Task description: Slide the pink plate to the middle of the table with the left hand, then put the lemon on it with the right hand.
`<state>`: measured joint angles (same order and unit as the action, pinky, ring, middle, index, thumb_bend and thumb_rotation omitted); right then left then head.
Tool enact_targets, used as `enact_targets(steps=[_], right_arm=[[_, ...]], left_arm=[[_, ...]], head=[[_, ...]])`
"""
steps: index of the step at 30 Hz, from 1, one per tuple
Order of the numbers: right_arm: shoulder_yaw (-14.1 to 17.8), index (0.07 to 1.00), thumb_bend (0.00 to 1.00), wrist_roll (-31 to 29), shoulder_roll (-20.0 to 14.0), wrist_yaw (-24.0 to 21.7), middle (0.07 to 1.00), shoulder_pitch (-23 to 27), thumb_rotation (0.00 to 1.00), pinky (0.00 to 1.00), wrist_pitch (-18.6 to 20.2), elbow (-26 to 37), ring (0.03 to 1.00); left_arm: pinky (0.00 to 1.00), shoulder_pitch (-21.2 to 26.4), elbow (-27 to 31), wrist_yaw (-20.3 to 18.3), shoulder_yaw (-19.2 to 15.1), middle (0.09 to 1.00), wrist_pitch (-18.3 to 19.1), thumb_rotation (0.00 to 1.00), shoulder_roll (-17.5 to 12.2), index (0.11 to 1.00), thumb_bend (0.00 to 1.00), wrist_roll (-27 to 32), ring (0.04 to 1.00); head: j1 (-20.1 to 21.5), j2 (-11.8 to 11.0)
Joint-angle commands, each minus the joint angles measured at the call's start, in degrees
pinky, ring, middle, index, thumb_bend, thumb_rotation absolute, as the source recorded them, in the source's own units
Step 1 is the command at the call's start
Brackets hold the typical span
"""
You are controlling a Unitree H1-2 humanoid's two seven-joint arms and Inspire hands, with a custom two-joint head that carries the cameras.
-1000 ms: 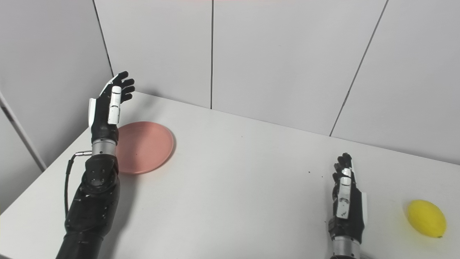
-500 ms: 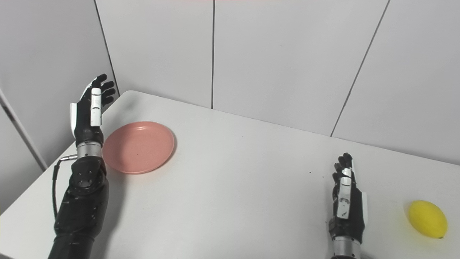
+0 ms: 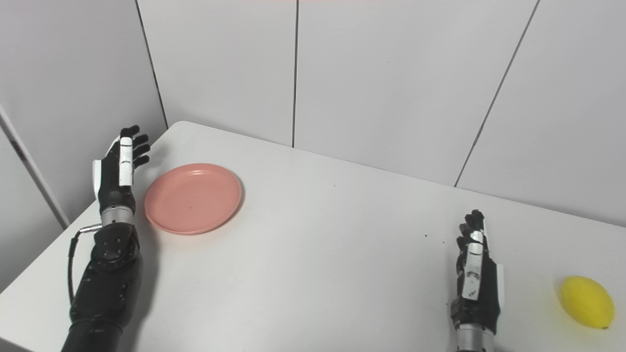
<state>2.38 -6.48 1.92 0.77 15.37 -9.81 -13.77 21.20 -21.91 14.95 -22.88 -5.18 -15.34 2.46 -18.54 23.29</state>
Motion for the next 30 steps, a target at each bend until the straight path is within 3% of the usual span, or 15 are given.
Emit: enact_targets(steps=[1,9,18,22,30], right_arm=[[0.45,0.961,0.64,-0.22,-0.45,-0.67,0.962,-2.5,0.98,1.0,-1.64,-2.46,0.978],[0.49,0.961,0.63,-0.3,-0.27,-0.54,0.96,-2.63,0.98,1.0,-1.21,-1.98,0.977],[0.55,0.956,0.62,0.03,-0.11,-0.05,0.954,-2.63,0.99,1.0,-1.03,-1.56,0.968],[0.7,0.958,0.62,-0.16,-0.16,-0.23,0.958,-2.59,0.98,1.0,-1.55,-2.03,0.97],[0.69,0.958,0.63,0.15,-0.12,-0.06,0.957,-2.54,0.98,1.0,-1.33,-1.81,0.971]], left_arm=[[0.78,2.44,0.23,-0.19,-0.56,0.79,-2.71,1.0,-2.3,0.8,0.64,1.11,0.793],[0.75,2.44,-2.09,-1.25,-0.02,0.778,-3.86,1.0,-2.54,0.777,0.54,3.44,0.776],[0.75,2.94,-5.35,-4.0,1.08,0.78,-3.71,1.0,-2.78,0.778,0.55,5.68,0.772],[0.74,3.41,-6.09,-5.7,1.02,0.774,-3.19,1.0,-2.35,0.783,0.6,8.25,0.765],[0.78,3.52,-7.4,-7.97,3.34,0.786,-4.24,1.0,-2.79,0.788,0.61,8.08,0.789]], head=[[-0.02,0.02],[-0.02,0.03],[0.0,0.02],[0.05,0.05],[0.16,0.07]])
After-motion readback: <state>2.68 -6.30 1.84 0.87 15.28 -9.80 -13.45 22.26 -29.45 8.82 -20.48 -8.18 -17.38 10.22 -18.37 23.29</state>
